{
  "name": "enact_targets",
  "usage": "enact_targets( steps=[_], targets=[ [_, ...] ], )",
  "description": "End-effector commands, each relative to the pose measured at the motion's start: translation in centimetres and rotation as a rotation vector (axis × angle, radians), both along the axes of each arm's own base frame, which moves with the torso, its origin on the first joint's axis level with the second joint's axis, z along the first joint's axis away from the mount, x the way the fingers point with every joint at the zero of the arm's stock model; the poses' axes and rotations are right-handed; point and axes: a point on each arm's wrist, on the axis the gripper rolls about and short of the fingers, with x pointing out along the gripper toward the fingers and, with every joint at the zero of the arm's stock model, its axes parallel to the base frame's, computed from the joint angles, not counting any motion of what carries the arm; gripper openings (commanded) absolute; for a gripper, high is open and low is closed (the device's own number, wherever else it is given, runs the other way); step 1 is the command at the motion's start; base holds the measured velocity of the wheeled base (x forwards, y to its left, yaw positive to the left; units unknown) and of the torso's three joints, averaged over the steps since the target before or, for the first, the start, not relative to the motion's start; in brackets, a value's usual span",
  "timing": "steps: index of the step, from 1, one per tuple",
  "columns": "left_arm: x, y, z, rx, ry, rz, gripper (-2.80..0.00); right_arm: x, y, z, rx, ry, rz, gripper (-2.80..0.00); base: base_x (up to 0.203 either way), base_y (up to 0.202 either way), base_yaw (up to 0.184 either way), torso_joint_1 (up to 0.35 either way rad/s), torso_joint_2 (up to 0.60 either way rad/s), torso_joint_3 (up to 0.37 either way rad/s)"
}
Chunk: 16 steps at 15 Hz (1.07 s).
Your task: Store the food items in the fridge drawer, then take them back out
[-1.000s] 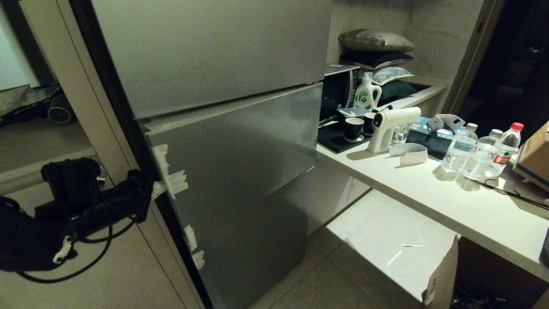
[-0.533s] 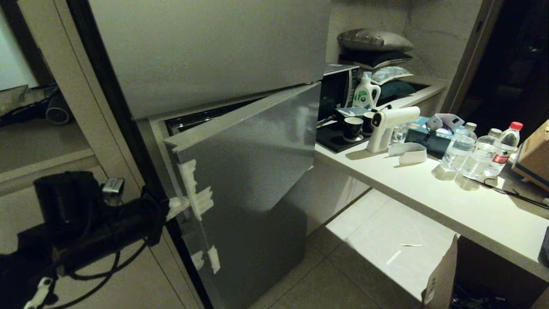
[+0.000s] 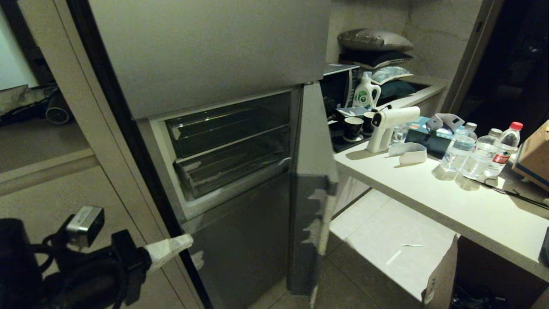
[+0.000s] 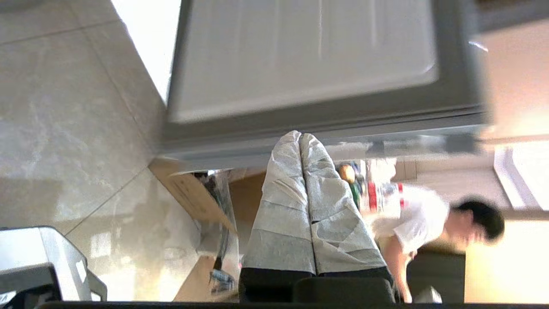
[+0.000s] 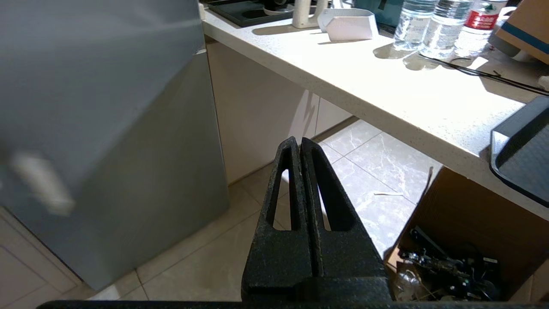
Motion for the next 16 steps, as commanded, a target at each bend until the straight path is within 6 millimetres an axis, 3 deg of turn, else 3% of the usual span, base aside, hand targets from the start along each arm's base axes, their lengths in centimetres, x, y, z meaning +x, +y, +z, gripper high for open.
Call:
enact_targets(
  steps=[1,5,8,11,14,16],
  targets=[
    [-3.1,1.0,2.2,-0.032,-0.136,-0.009,-2.8,0.1,0.0,-0.2,0.0,0.008,0.0,-2.8,0.0,0.0,0.0,0.0,0.0,0.0],
    [-8.5,3.1,6.5,0.137,-0.308,0.019,-2.8,0.1,0.0,-0.2,0.0,0.007,0.0,-2.8,0.0,0.0,0.0,0.0,0.0,0.0],
    [-13.1,5.1,7.3,0.509,-0.371,0.065,-2.8,0.1,0.0,-0.2,-0.002,0.009,0.0,-2.8,0.0,0.0,0.0,0.0,0.0,0.0],
    [-15.6,6.9,6.7,0.834,-0.39,0.36,-2.8,0.1,0.0,-0.2,0.0,0.009,0.0,-2.8,0.0,0.0,0.0,0.0,0.0,0.0],
    [-16.2,7.1,5.9,0.963,-0.278,0.62,-2.8,0.1,0.0,-0.2,-0.001,0.007,0.0,-2.8,0.0,0.0,0.0,0.0,0.0,0.0],
    [-16.9,6.9,4.3,1.013,-0.214,0.733,-2.8,0.1,0.0,-0.2,0.0,0.007,0.0,-2.8,0.0,0.0,0.0,0.0,0.0,0.0]
  ],
)
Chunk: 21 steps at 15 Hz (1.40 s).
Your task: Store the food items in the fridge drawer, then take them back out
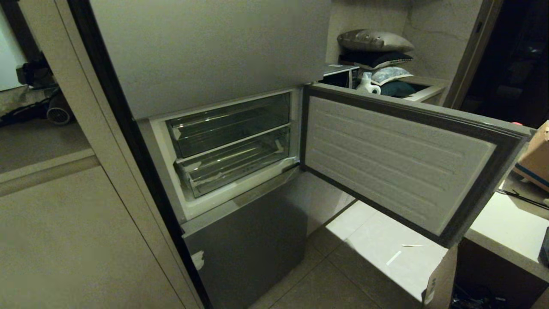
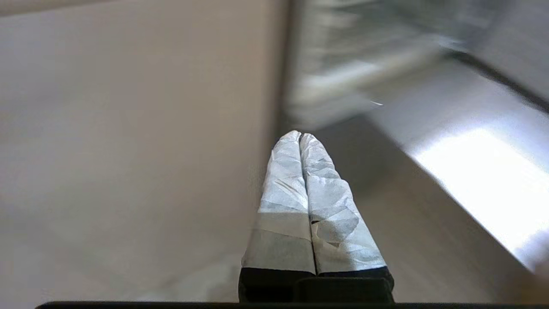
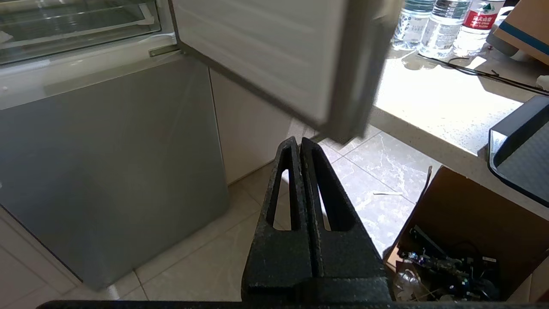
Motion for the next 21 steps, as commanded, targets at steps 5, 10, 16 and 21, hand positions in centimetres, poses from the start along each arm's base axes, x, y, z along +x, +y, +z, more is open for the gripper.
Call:
enact_targets(
  steps=[5,10,16,21],
  targets=[
    [-3.0,-0.6,-9.7,0.14,-0.002,-0.128,-2.8,0.1,0.0,-0.2,0.002,0.006,0.001,-2.8,0.0,0.0,0.0,0.0,0.0,0.0],
    [-2.0,-0.9,-12.7,0.223,-0.059,-0.292,-2.8,0.1,0.0,-0.2,0.003,0.006,0.002,-2.8,0.0,0.0,0.0,0.0,0.0,0.0],
    [-1.6,-0.9,-13.0,0.137,-0.104,-0.278,-2.8,0.1,0.0,-0.2,0.003,0.006,0.002,-2.8,0.0,0.0,0.0,0.0,0.0,0.0],
    [-1.6,-0.9,-13.0,0.131,-0.105,-0.277,-2.8,0.1,0.0,-0.2,0.002,0.005,0.002,-2.8,0.0,0.0,0.0,0.0,0.0,0.0]
  ],
)
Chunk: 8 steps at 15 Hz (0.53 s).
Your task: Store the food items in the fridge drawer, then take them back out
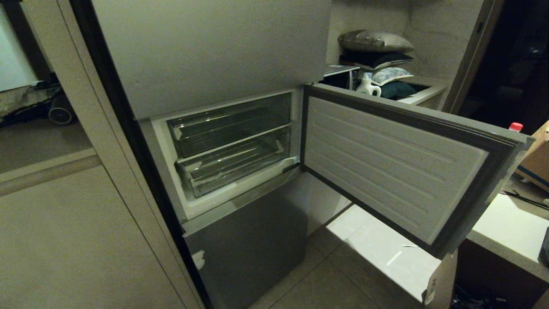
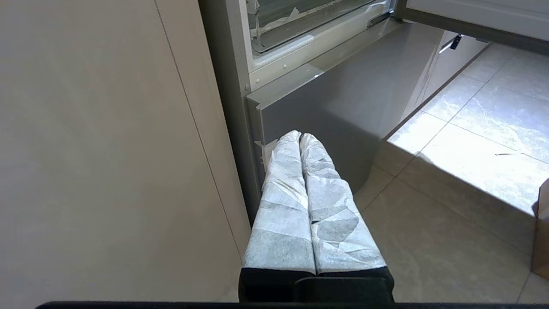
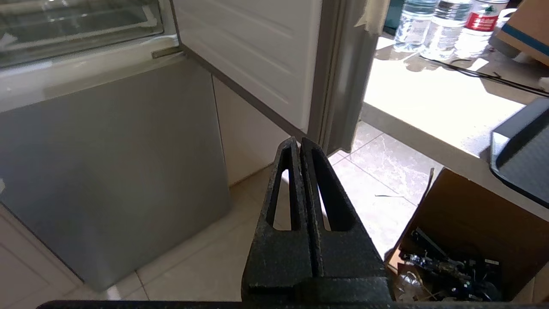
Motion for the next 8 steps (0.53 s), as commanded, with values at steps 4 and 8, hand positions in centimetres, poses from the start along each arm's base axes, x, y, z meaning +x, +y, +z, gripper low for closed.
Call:
enact_targets(
  steps=[4,8],
  targets=[
    [0.01,0.0,-0.05,-0.001,0.006,0.0,-2.8,0.08,0.0,-0.3,0.0,0.01,0.0,-2.8,0.001,-0.002,0.139,0.002,0.0,0.002],
    [0.01,0.0,-0.05,-0.002,0.006,0.001,-2.8,0.07,0.0,-0.26,0.0,0.009,0.0,-2.8,0.001,-0.007,0.177,0.003,0.0,0.004]
  ],
)
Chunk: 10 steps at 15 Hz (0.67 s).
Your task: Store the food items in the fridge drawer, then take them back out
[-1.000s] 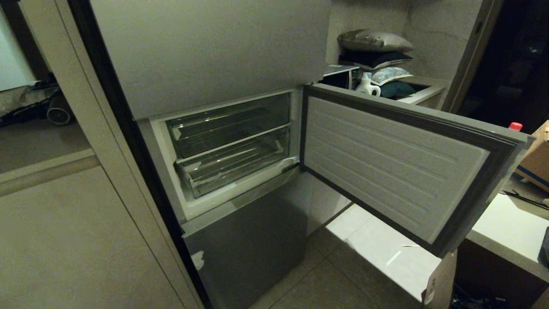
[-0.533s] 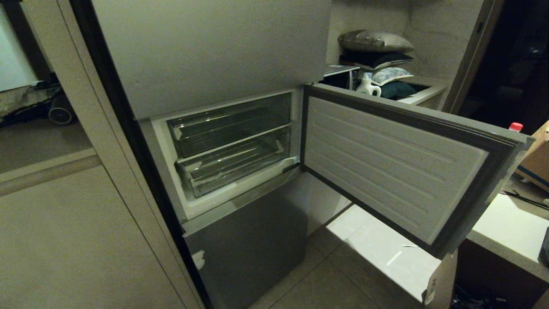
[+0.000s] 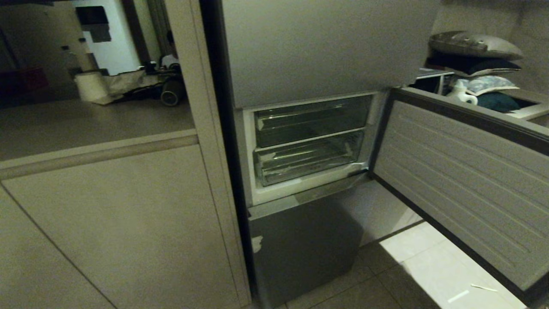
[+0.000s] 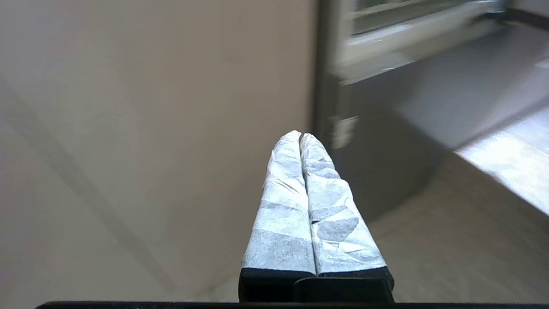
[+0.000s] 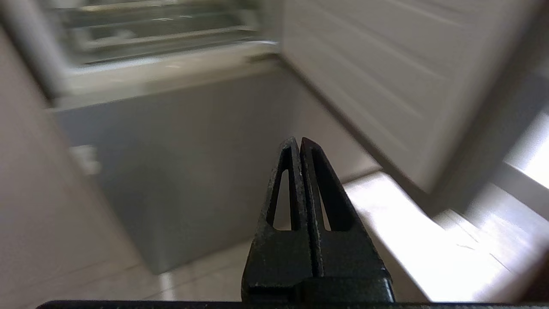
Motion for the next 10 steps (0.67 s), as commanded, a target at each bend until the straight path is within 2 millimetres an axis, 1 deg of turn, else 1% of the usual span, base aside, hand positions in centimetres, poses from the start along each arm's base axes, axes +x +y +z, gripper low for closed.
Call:
enact_targets(
  steps=[1,10],
  targets=[
    [0.01,0.0,0.0,-0.002,0.002,-0.001,-2.8,0.08,0.0,-0.29,0.0,0.01,0.0,-2.8,-0.001,-0.01,0.175,0.002,0.0,0.002],
    [0.01,0.01,0.0,-0.017,0.003,0.005,-2.8,0.08,0.0,-0.29,0.004,0.01,0.0,-2.8,0.003,-0.009,0.177,0.002,0.0,0.002]
  ],
)
